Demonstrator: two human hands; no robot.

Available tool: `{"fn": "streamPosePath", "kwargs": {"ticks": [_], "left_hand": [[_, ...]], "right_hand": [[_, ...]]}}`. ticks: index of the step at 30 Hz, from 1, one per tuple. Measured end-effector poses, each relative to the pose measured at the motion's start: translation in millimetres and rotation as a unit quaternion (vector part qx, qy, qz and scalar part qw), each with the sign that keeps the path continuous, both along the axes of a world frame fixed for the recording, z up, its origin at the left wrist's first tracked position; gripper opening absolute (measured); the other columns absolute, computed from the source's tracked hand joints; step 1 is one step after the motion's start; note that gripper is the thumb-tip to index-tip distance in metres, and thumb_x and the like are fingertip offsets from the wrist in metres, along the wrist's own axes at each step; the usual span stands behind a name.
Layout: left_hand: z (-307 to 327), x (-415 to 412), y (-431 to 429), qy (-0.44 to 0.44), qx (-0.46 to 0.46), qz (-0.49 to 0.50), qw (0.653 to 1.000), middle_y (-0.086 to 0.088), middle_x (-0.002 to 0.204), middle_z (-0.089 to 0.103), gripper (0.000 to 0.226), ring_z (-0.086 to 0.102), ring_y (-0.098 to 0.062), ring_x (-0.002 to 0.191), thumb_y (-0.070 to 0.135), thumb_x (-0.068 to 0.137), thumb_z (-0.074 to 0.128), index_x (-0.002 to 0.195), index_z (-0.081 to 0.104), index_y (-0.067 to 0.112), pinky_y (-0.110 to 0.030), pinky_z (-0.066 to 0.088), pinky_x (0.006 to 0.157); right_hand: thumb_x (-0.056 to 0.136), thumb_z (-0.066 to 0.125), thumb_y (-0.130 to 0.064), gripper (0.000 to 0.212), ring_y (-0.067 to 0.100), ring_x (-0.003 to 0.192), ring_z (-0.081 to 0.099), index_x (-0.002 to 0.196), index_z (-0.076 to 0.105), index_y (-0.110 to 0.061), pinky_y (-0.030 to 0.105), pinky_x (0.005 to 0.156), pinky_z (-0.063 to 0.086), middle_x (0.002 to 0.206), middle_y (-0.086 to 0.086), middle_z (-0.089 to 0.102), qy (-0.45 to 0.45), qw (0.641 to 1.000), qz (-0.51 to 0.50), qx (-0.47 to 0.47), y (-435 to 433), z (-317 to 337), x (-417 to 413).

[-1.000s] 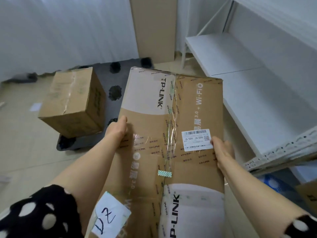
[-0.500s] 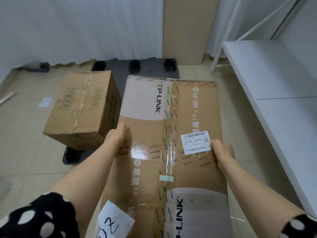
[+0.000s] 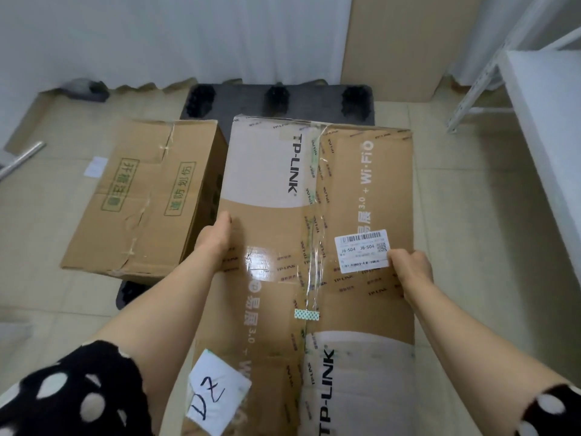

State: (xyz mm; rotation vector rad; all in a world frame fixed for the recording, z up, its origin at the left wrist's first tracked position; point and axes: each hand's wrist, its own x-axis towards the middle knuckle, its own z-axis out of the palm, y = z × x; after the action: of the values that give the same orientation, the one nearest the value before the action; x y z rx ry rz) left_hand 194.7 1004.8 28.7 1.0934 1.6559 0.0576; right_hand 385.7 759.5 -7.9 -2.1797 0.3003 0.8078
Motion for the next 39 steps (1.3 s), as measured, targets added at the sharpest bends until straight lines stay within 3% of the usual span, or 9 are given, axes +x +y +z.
{"fn": "streamPosePath", "kwargs": {"ticks": [4,7,15,20,23,26,30,35,39], "left_hand": [[-28,28,28,0.012,0.022,0.008,1.000,-0.008,0.096,0.056,0.055,0.058,-0.033,0.097,0.049,0.078,0.042,0.116,0.053,0.011,-0.050,0.051,0.087],[-55,46,49,0.009,0.023,0.012,1.000,-0.008,0.100,0.056,0.045,0.056,-0.028,0.087,0.043,0.087,0.043,0.118,0.051,0.012,-0.036,0.049,0.066],[-113,65,97,0.027,0.039,-0.076,0.996,-0.008,0.094,0.059,0.036,0.055,-0.023,0.081,0.037,0.088,0.046,0.110,0.057,0.011,-0.031,0.040,0.058],[-142,62,95,0.052,0.078,-0.138,0.986,-0.007,0.114,0.056,0.052,0.055,-0.026,0.100,0.039,0.085,0.050,0.130,0.044,0.015,-0.042,0.048,0.086],[-142,53,85,0.064,0.105,-0.213,0.969,-0.008,0.130,0.049,0.077,0.051,-0.029,0.115,0.051,0.071,0.057,0.137,0.034,0.018,-0.051,0.045,0.098],[-137,40,61,0.127,0.123,-0.326,0.929,-0.012,0.155,0.016,0.093,0.022,-0.034,0.141,0.054,0.079,0.062,0.151,0.013,0.020,-0.052,0.027,0.113],[-123,10,19,0.195,0.127,-0.475,0.849,-0.011,0.156,-0.026,0.105,-0.013,-0.031,0.146,0.056,0.081,0.062,0.152,-0.011,0.026,-0.051,0.007,0.118],[-116,-42,-31,0.209,0.108,-0.646,0.726,-0.011,0.151,-0.037,0.115,-0.023,-0.029,0.144,0.065,0.078,0.061,0.149,-0.021,0.028,-0.054,-0.002,0.116],[-119,-74,-65,0.210,0.113,-0.715,0.658,-0.013,0.150,-0.037,0.123,-0.029,-0.030,0.141,0.064,0.073,0.066,0.148,-0.023,0.025,-0.057,-0.003,0.115]], "right_hand": [[0.056,0.054,-0.028,0.066,0.033,0.101,0.058,0.117,0.051,-0.003,0.043,0.089,0.050,0.110,0.010,0.060,0.019,1.000,0.007,-0.007,32,-32,30],[0.054,0.058,-0.028,0.065,0.033,0.099,0.060,0.114,0.054,-0.004,0.044,0.089,0.052,0.110,0.012,0.063,0.031,0.999,0.006,-0.014,52,-57,49],[0.046,0.055,-0.032,0.072,0.027,0.085,0.057,0.113,0.060,-0.004,0.030,0.067,0.041,0.108,0.010,0.067,0.025,1.000,-0.011,-0.015,100,-105,74],[0.068,0.059,-0.019,0.054,0.026,0.098,0.059,0.120,0.053,-0.009,0.033,0.081,0.047,0.113,0.005,0.063,-0.011,1.000,-0.006,-0.009,99,-121,71],[0.077,0.063,-0.012,0.050,0.020,0.097,0.055,0.124,0.048,-0.018,0.030,0.089,0.044,0.109,-0.002,0.059,-0.029,0.999,0.027,-0.003,90,-114,57],[0.072,0.066,-0.013,0.053,0.026,0.107,0.057,0.122,0.048,-0.018,0.038,0.097,0.045,0.118,0.006,0.061,-0.025,0.998,0.041,-0.032,71,-112,29],[0.071,0.071,-0.010,0.071,0.035,0.120,0.052,0.135,0.040,-0.001,0.043,0.103,0.042,0.132,0.021,0.052,0.031,0.993,0.039,-0.105,34,-112,-17],[0.074,0.074,-0.010,0.079,0.039,0.126,0.045,0.141,0.033,0.001,0.042,0.104,0.039,0.139,0.026,0.043,0.061,0.984,0.047,-0.163,-2,-103,-68],[0.073,0.077,-0.017,0.083,0.041,0.122,0.048,0.141,0.030,-0.005,0.043,0.101,0.041,0.135,0.026,0.046,0.042,0.981,0.082,-0.172,-24,-104,-95]]}}
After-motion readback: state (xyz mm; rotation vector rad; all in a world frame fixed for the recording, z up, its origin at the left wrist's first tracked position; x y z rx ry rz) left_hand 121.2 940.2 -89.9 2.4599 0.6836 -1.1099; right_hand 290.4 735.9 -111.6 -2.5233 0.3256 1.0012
